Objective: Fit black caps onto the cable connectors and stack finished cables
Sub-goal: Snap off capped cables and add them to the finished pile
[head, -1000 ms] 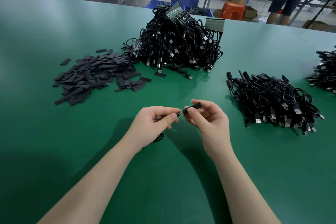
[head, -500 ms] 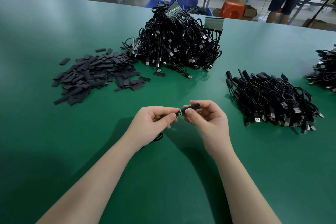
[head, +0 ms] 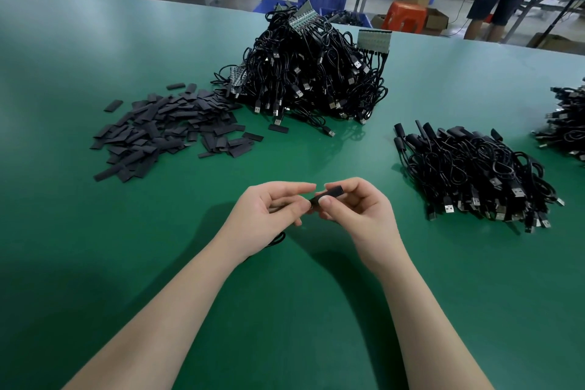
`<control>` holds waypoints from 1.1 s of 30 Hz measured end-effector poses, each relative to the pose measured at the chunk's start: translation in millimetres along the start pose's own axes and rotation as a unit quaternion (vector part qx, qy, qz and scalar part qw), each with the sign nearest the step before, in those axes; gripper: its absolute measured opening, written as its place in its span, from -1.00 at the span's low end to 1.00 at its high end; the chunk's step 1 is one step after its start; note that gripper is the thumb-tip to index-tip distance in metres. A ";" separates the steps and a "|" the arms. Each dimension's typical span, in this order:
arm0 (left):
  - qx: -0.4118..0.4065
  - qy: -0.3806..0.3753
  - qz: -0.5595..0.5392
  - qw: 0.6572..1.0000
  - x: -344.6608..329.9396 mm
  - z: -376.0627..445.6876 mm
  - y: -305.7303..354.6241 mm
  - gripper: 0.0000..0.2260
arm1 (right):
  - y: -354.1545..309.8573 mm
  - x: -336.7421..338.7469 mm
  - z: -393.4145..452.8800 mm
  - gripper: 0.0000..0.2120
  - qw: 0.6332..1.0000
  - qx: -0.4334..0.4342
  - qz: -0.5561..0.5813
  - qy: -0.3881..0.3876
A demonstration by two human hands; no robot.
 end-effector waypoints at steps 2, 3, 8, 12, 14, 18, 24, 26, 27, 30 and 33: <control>0.001 0.004 0.002 1.000 -0.1 0.1 -0.6 -0.72 | 1.4 -1.6 -0.3 -0.86 1.000 0.001 0.004 -0.002; 0.002 0.011 0.008 1.000 0.5 0.1 -0.8 -0.73 | 1.5 -1.2 -0.3 -0.85 1.000 0.007 0.003 0.005; -0.021 0.042 0.074 0.996 2.6 -1.5 4.8 -0.81 | 5.5 1.4 0.5 -0.82 0.999 0.005 0.002 0.042; -0.009 0.015 0.060 0.998 -1.1 -1.7 1.9 -0.66 | 10.7 5.1 2.2 -0.86 0.997 -0.013 0.035 0.071; -0.013 0.031 0.084 0.996 1.5 -1.2 0.8 -0.66 | 13.5 6.3 3.1 -0.86 0.994 -0.023 0.067 0.080; -0.058 0.108 0.190 0.974 9.6 -2.9 7.2 -0.81 | 16.8 5.6 2.6 -0.91 0.990 -0.039 0.096 0.090; -0.126 0.149 0.263 0.945 10.4 -8.7 17.0 -0.85 | 18.2 4.7 2.8 -0.79 0.989 -0.041 0.104 0.098; -0.133 0.155 0.270 0.941 11.2 -9.8 18.3 -0.86 | 18.2 4.7 2.5 -0.85 0.989 -0.040 0.103 0.095; -0.132 0.158 0.268 0.941 11.8 -10.1 18.4 -0.86 | 18.0 5.2 2.2 -0.89 0.990 -0.039 0.099 0.097; -0.133 0.154 0.268 0.942 11.1 -10.8 18.9 -0.88 | 16.4 3.8 2.1 -0.88 0.992 -0.029 0.081 0.096; -0.148 0.148 0.273 0.939 8.2 -12.2 21.3 -0.87 | 16.5 -1.1 0.9 -0.81 0.995 -0.028 0.060 0.078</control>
Point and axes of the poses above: each hand's wrist, its own z-axis towards the middle knuckle, its own x-axis out of the back of the hand, y = z × x, the point moved 7 cm from there along z, towards the middle knuckle, and after that the axes turned 1 degree about y, right-handed, at the moved point
